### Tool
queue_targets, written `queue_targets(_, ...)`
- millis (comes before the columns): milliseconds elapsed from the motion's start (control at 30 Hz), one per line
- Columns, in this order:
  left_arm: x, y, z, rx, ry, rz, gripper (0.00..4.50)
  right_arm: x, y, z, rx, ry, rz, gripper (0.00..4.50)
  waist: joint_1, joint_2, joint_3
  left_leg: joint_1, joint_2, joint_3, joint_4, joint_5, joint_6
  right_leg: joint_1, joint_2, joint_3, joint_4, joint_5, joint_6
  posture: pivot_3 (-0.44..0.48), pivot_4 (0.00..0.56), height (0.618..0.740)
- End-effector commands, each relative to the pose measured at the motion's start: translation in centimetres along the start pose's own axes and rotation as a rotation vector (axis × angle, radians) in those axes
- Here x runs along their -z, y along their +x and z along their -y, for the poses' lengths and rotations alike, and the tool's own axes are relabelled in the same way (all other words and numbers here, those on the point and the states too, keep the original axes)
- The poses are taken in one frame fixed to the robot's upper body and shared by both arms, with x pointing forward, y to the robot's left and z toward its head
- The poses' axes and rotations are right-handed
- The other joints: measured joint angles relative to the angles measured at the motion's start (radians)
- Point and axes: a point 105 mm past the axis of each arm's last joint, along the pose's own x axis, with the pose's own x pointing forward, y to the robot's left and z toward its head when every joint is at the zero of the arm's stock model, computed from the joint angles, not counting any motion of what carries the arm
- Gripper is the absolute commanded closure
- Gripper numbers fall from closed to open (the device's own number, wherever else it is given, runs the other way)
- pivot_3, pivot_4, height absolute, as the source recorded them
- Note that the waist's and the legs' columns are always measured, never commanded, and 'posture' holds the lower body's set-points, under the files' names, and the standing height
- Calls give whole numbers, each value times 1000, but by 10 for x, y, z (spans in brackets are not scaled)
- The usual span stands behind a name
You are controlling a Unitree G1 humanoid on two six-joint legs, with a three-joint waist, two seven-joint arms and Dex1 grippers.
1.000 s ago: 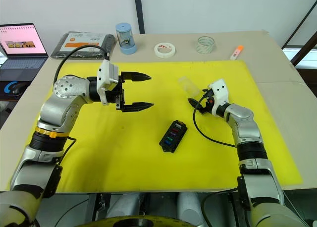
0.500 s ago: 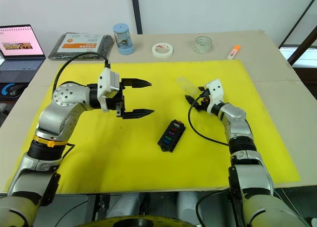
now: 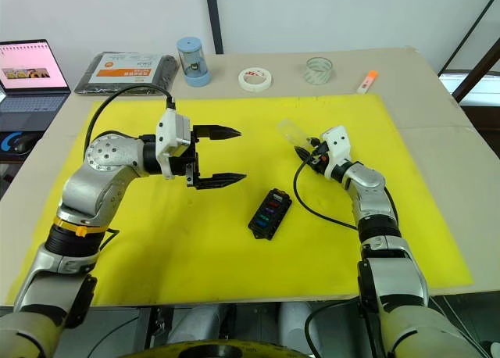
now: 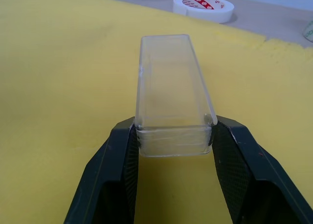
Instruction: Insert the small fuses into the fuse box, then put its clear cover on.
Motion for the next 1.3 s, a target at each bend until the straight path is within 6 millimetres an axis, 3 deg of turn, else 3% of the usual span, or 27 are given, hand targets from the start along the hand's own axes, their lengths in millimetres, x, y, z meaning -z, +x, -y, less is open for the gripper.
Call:
queue_targets(33, 1, -10, 16, 18, -23, -10, 0, -33, -8, 3, 3, -49, 94, 2668, -3, 0, 0, -1, 0, 0, 0, 0, 0, -1, 0, 0, 0, 0, 0, 0, 150, 740)
queue_targets(233, 35, -14, 66, 68, -79, -55, 0, -78, -44, -17, -85, -146, 133, 2668, 11, 4, 1, -1, -1, 0, -1, 0, 0, -2, -1, 3, 0, 0, 0, 0, 150, 740)
queue_targets(433, 69, 0, 83, 100, -60, -104, 0, -88, -70, -27, -94, -170, 76, 2668, 40, 4, 0, 0, -1, 0, 0, 0, 0, 0, -1, 3, -1, 0, 0, 0, 150, 740)
queue_targets(667, 89, 17, 77, 85, -38, -123, 0, -88, -73, -30, -73, -168, 57, 2668, 44, 4, 0, -1, -1, 1, 0, -1, 1, 0, -1, 3, -1, 0, 0, 0, 150, 740)
queue_targets(967, 101, 36, 45, -106, -74, -105, 0, -85, -76, -24, -39, -182, 46, 2668, 46, 4, 0, -1, -1, 1, 0, -1, 1, 0, -1, 3, -1, 0, 0, 0, 150, 740)
queue_targets(1200, 108, 35, 13, -293, -60, -145, 0, -84, -76, -19, -25, -178, 53, 2668, 45, 4, 0, 0, -1, 1, 1, -1, 1, 1, 0, 3, -1, 0, 1, 0, 150, 740)
queue_targets(1300, 102, 33, 11, -308, -60, -123, 0, -83, -76, -16, -19, -178, 49, 2668, 42, 4, 0, 0, -1, 1, 1, -1, 1, 0, 0, 3, -1, 0, 1, 0, 150, 740)
